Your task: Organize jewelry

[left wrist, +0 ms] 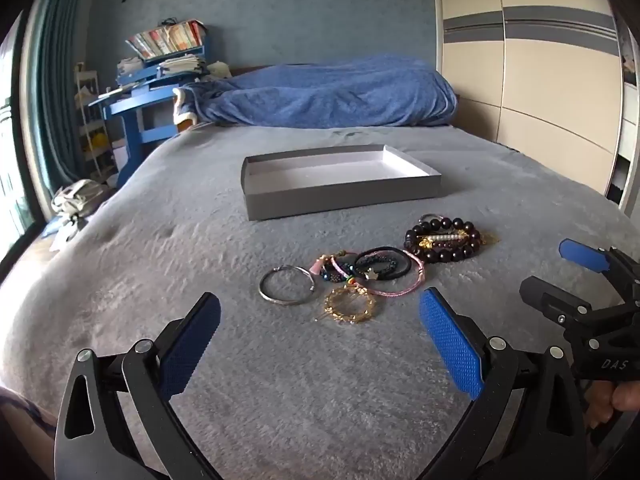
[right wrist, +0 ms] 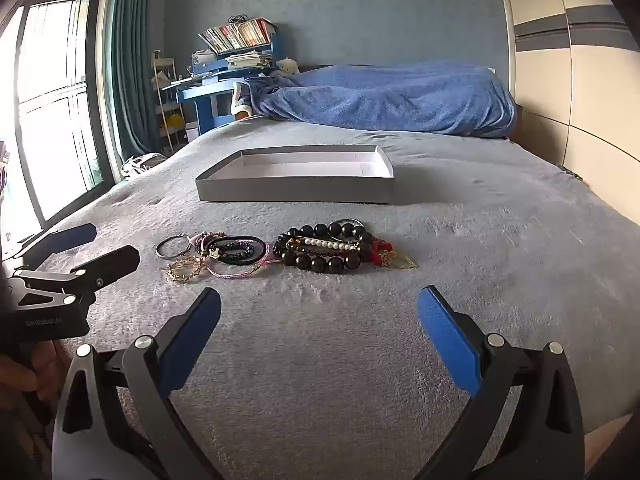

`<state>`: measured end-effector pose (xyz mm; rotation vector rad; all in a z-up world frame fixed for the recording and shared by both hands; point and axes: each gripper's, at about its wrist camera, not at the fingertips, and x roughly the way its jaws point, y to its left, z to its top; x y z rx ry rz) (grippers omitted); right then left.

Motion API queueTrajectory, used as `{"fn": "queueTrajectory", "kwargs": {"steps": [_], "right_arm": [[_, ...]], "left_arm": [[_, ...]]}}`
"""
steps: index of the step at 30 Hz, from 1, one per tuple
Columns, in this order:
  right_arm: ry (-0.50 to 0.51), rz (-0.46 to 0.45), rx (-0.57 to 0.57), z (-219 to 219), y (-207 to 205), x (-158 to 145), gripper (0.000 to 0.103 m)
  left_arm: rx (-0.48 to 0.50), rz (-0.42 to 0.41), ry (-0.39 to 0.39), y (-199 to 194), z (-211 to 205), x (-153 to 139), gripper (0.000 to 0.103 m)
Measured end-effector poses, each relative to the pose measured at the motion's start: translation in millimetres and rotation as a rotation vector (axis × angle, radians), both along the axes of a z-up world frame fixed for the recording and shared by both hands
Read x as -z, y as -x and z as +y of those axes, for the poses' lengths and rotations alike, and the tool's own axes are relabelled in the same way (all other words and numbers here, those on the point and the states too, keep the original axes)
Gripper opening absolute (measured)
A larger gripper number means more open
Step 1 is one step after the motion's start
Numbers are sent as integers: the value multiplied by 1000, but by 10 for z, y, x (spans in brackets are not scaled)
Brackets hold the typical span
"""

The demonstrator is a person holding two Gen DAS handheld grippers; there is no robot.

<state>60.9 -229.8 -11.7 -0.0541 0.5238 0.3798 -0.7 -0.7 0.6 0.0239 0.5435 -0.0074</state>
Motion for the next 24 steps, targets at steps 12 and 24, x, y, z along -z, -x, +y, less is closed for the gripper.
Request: {"fn": "queueTrajectory", "kwargs": {"steps": [12, 24], "right_arm": [[-2, -1, 0, 2, -6, -3, 98], [-4, -2, 3, 8, -1, -3, 98]], "left_arm": [[-3, 10, 6, -42, 26, 15, 99], [-9, 5, 15, -18, 71, 47, 99]]}}
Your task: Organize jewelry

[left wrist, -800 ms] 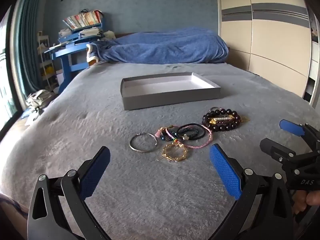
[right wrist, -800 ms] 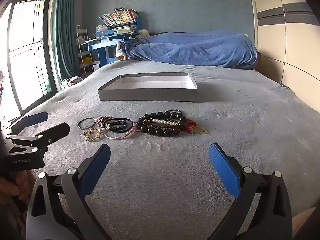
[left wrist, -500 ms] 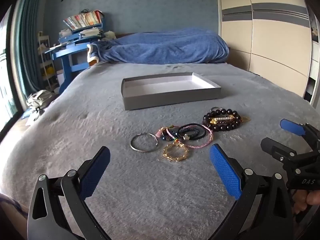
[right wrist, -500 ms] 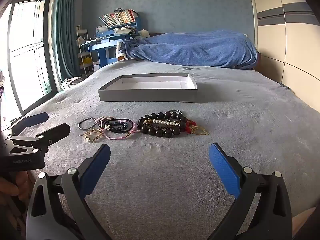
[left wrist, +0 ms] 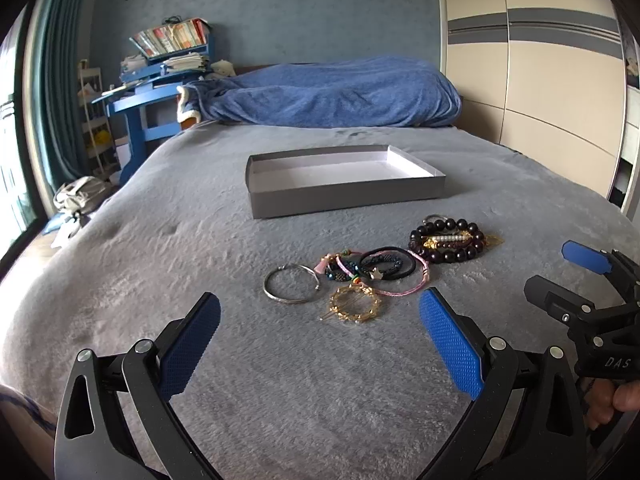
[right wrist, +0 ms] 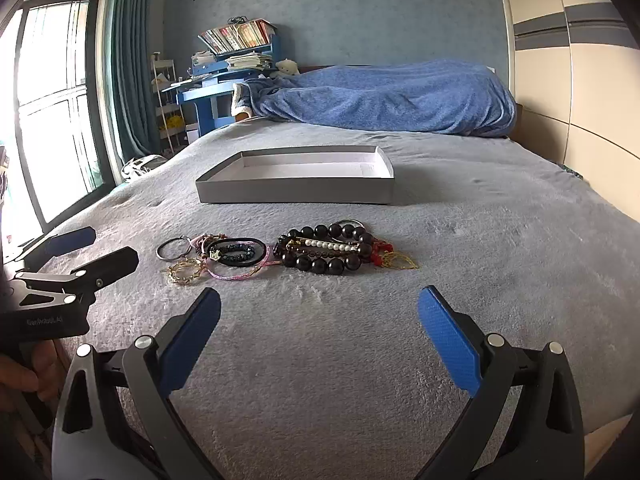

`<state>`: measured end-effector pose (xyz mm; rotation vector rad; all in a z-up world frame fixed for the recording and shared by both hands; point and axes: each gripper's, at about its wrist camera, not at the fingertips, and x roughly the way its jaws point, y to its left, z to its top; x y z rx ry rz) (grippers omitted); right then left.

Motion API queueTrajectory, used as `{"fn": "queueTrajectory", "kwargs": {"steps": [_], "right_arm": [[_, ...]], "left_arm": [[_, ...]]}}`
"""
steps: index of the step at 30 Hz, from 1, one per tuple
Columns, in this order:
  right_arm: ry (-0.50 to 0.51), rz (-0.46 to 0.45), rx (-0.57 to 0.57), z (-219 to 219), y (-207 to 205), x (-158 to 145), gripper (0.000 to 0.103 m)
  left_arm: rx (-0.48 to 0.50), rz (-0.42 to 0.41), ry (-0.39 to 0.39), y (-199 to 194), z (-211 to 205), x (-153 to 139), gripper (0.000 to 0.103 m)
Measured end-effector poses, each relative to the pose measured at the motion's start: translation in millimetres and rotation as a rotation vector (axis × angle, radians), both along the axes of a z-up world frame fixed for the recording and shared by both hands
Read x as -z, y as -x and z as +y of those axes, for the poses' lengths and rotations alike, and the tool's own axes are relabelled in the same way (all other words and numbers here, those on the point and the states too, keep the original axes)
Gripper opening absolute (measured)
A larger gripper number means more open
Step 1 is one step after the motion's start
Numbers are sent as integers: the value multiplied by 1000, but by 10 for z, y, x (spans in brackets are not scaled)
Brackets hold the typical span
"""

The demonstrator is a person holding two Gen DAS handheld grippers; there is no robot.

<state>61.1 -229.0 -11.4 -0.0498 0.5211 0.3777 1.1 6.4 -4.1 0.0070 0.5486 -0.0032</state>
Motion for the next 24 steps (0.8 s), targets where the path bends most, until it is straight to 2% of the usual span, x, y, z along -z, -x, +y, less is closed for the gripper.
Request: {"fn": "queueTrajectory", "kwargs": {"steps": [18, 24], "right_arm": [[-4, 0, -3, -4, 6, -10, 98], [-5, 2, -11, -2, -8, 8, 98]], "left_arm": [[-9, 16, 4, -14, 28, 38, 99], [16, 14, 2, 7, -26, 33, 99]]}}
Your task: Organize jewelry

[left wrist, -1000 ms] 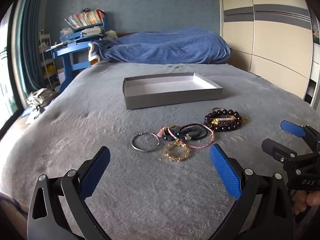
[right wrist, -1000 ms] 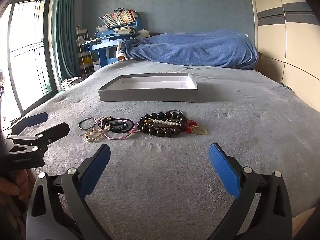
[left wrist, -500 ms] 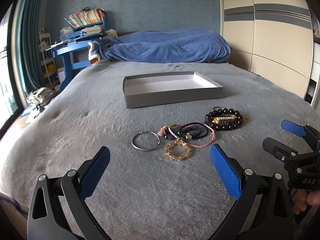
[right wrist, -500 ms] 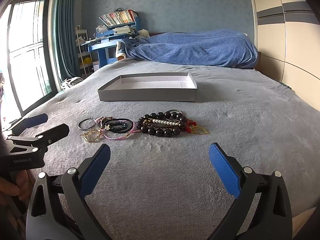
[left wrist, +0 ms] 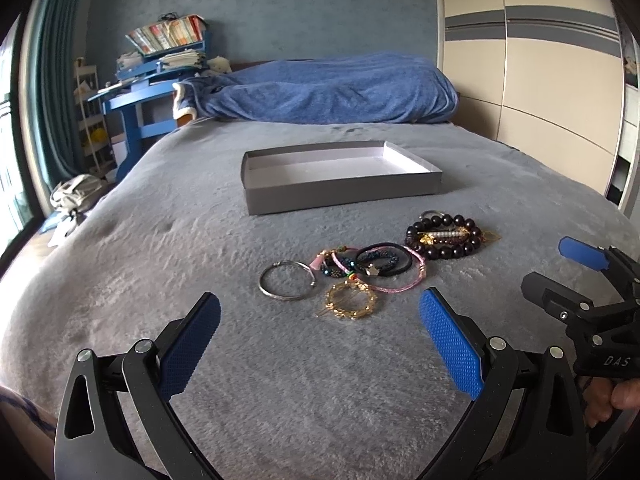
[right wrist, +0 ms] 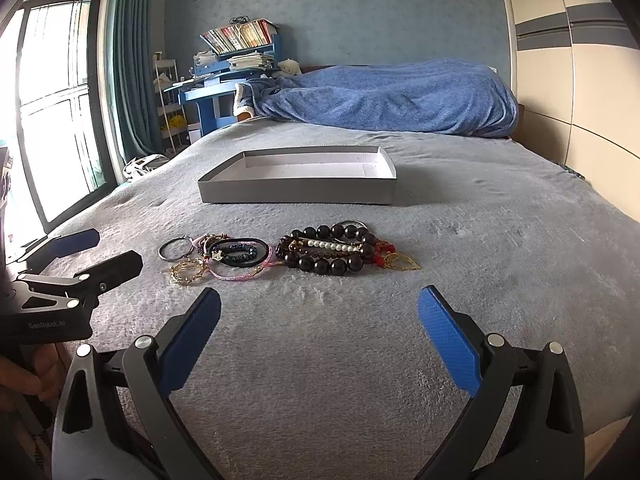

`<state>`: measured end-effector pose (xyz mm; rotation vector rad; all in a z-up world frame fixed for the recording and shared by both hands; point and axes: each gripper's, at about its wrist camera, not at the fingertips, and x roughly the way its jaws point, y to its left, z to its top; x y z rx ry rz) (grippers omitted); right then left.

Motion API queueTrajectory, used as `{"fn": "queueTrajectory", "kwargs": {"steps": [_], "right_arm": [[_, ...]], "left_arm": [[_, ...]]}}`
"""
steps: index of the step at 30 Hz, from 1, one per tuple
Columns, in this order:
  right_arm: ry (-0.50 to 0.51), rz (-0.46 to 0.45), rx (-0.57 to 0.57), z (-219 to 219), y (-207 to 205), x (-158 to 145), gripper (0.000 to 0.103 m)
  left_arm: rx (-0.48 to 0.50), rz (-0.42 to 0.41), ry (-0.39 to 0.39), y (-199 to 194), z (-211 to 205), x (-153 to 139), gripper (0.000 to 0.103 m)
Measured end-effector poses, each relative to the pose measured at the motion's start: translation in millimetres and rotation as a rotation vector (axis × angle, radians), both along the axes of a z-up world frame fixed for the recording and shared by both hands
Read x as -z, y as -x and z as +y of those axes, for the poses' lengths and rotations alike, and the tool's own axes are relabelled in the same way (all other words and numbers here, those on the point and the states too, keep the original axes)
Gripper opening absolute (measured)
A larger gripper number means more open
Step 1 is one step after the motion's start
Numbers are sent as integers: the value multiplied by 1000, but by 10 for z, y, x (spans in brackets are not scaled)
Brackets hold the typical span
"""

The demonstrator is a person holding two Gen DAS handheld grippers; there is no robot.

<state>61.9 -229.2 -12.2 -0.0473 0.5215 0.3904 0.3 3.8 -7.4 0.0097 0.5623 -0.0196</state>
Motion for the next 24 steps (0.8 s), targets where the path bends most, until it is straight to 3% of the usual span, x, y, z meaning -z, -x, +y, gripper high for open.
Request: {"fn": "queueTrajectory", "kwargs": {"steps": [24], "right_arm": [[-7, 4, -6, 4, -10, 13, 98]], "left_arm": [[-24, 14, -9, -39, 19, -7, 99]]}}
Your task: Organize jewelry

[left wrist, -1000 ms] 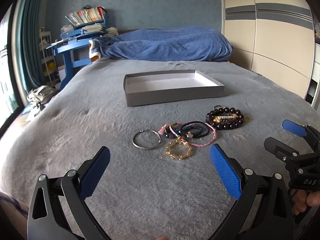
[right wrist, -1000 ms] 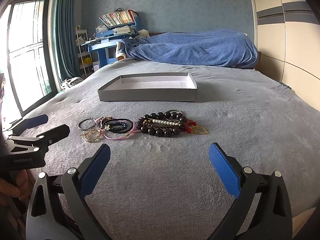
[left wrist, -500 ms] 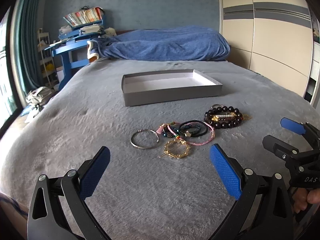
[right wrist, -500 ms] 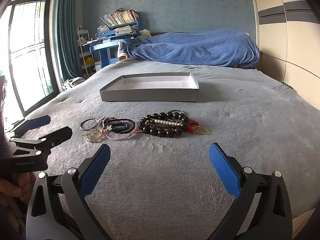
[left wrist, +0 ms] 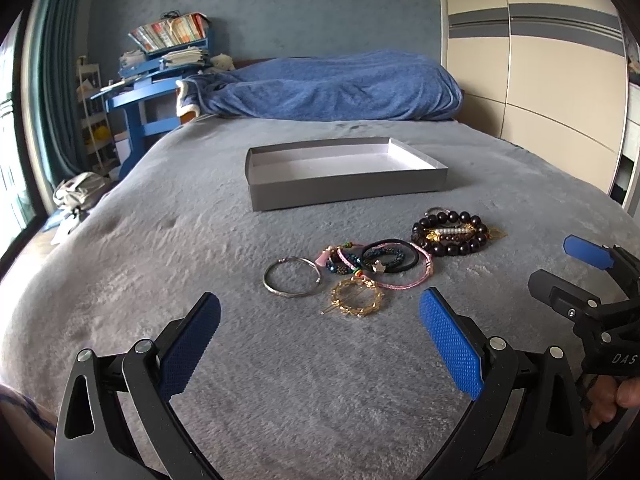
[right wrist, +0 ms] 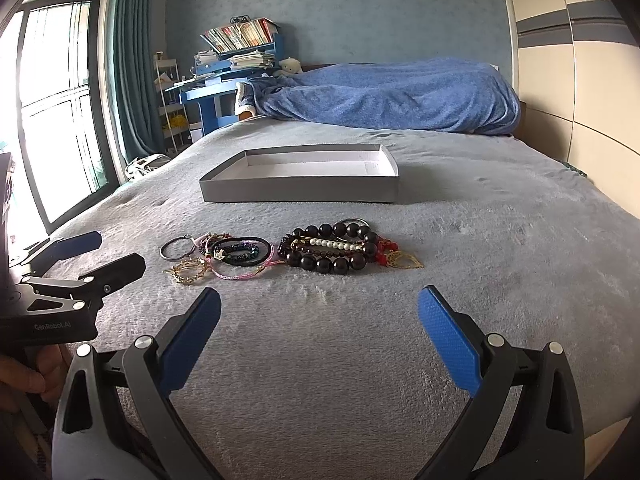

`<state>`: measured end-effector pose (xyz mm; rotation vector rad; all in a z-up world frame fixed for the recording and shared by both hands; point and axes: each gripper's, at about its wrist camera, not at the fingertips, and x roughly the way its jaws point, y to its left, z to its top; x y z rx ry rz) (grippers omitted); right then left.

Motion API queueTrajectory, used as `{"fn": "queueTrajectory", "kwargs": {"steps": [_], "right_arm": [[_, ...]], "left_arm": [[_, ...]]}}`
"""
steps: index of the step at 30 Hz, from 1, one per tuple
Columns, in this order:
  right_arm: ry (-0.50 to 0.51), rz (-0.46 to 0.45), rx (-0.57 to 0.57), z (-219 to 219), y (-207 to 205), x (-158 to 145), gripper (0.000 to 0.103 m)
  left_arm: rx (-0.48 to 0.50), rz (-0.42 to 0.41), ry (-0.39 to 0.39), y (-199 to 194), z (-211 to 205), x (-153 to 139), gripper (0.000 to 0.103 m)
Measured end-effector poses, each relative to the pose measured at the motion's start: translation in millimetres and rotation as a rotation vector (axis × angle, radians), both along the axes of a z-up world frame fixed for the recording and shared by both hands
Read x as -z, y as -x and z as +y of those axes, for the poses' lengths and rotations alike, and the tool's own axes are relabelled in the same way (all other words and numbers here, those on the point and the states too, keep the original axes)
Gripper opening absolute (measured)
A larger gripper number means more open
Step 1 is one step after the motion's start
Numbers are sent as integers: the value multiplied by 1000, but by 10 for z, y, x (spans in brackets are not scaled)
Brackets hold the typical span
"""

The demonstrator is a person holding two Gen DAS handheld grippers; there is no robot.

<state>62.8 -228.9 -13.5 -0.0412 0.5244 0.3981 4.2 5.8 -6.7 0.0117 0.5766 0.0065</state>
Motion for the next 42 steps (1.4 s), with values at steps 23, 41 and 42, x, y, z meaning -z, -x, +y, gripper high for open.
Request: {"fn": "queueTrajectory", "kwargs": {"steps": [23, 41, 42], "right_arm": [[-6, 22, 4, 0, -15, -4, 97], [-14, 139, 30, -94, -410, -21, 87], [-12, 143, 31, -95, -434, -21, 87]], "left_arm": [[-5, 16, 7, -112, 38, 21, 99], [67, 118, 20, -498, 0, 128, 84], [80, 132, 20, -510, -18, 145, 81]]}}
